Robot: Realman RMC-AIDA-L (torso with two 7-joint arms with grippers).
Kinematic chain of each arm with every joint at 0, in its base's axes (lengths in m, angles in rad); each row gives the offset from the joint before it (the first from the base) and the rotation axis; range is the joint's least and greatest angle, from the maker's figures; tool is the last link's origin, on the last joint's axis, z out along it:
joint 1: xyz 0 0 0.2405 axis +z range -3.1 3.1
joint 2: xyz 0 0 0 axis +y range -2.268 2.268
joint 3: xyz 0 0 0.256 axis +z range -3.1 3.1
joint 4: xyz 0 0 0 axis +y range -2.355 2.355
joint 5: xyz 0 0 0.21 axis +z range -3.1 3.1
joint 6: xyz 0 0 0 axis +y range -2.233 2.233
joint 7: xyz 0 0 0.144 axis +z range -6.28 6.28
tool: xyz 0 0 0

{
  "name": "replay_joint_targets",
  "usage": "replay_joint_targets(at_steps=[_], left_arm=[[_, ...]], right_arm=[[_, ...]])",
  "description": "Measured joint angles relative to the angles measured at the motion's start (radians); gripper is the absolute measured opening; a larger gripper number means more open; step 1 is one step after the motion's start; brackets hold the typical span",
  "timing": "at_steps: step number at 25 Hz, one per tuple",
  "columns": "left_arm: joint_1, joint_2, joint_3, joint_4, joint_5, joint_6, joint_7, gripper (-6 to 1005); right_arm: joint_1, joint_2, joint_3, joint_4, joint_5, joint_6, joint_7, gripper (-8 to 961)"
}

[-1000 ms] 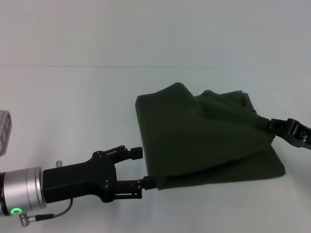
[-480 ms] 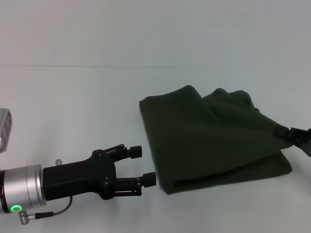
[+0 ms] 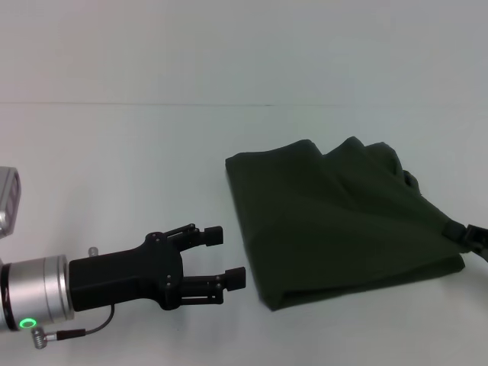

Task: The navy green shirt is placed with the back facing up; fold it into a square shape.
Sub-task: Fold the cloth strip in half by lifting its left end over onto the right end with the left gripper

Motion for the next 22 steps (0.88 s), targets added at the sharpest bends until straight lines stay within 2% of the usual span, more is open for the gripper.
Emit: replay_joint_targets(at_steps=[7,22], left_arm=[[-0.007,-0.002,0.000,-0.002,0.000,-0.007,0.003,949],[-0.010,-0.003,0.000,-0.002,0.003,-0.017,0.003,950]], right_arm=[[-0.018,0.006,-0.004,0.017,-0.013,0.028,-0.016,11],[-0.038,0.000,0.009,0.045,-0.023,0.044,-0.037,11]])
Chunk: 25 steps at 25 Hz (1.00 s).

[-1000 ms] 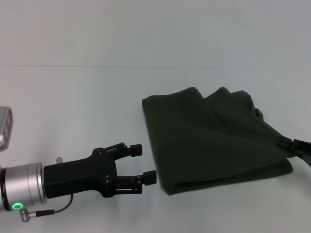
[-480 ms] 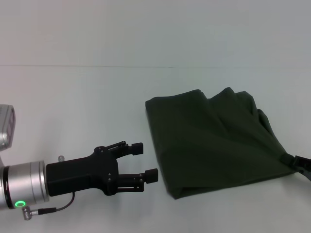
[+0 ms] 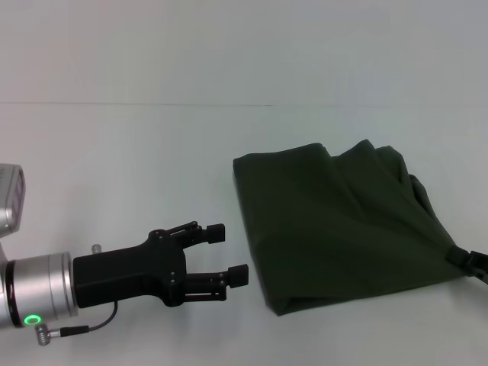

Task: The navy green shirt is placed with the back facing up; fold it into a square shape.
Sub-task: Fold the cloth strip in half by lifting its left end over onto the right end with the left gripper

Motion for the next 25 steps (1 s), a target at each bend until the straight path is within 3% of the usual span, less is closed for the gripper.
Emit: replay_joint_targets(at_steps=[14,20,25], left_arm=[[0.003,0.002,-0.001,-0.002,0.000,0.000,-0.005,950],[0.008,0.002,-0.007,-0.002,0.000,0.002,-0.005,949],[0.009,0.001,-0.009,-0.002,-0.002,0.004,-0.005,949]], right_arm=[[-0.006,-0.035,-0.003,0.035,-0.005,-0.043,-0.002,12],[0.006,-0.047,0.083,-0.014,0.002,-0.128,-0.028,225],[0.096,-0.071,0.103,-0.066,-0.008,-0.106,0.039,453]])
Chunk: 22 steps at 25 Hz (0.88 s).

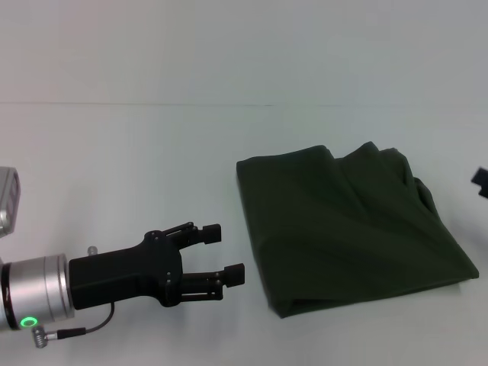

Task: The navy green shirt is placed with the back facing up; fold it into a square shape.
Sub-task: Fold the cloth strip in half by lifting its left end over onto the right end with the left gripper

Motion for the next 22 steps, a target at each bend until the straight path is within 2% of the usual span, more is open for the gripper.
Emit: replay_joint_targets(at_steps=[5,6,8,11,13,22], left_arm=[[-0.001,-0.001,0.000,0.001,-0.002,-0.002,0.000,949],[-0.003,0.000,0.000,0.001,-0.004,-0.002,0.000,949],[-0.006,0.002,0.000,0.000,-0.006,-0.001,0.000,949],[-0.007,0.002,0.000,0.001,-0.006,-0.001,-0.001,949],[-0.006,0.002,-0.001,0.003,-0.007,-0.002,-0.001,949],[-0.001,0.003,-0.011,0.002,-0.008,0.001,-0.001,950]], right_arm=[[0.148,-0.026,-0.052,-0.001,-0.093,0.109,0.121,636],[0.207,-0.027,-0.079,0.003,-0.148,0.161,0.166,673],[0.232,-0.024,-0.093,0.005,-0.171,0.184,0.180,729],[0.282,-0.008,-0.131,0.008,-0.213,0.234,0.191,812],[0.295,0.003,-0.148,0.008,-0.218,0.260,0.192,868],[0.291,0.028,-0.189,0.013,-0.220,0.334,0.192,877]])
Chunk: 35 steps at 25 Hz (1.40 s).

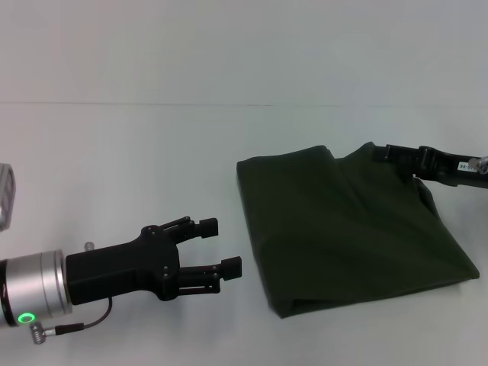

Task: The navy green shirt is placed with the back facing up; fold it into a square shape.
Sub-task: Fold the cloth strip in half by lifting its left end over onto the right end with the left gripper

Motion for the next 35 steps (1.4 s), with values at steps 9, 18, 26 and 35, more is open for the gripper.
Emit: replay_joint_targets(at_steps=[9,18,26,35], left_arm=[[-0.005,0.000,-0.001,-0.002,0.000,-0.003,0.000,949],[-0.007,-0.003,-0.003,-0.002,0.000,-0.004,0.000,949],[-0.005,-0.003,-0.003,-0.002,0.000,-0.004,0.000,950],[-0.003,-0.005,-0.003,-0.002,0.000,-0.004,0.000,950]], right_arm=[[-0.005,0.014,-0.008,0.008,0.000,0.006,-0.030,860],[0.004,0.035,-0.029,0.001,0.007,-0.040,-0.102,842],[-0.006,0.039,-0.021,-0.005,0.034,-0.050,-0.129,827],[-0.018,0.037,-0.043,-0.006,0.027,-0.017,-0.135,809]])
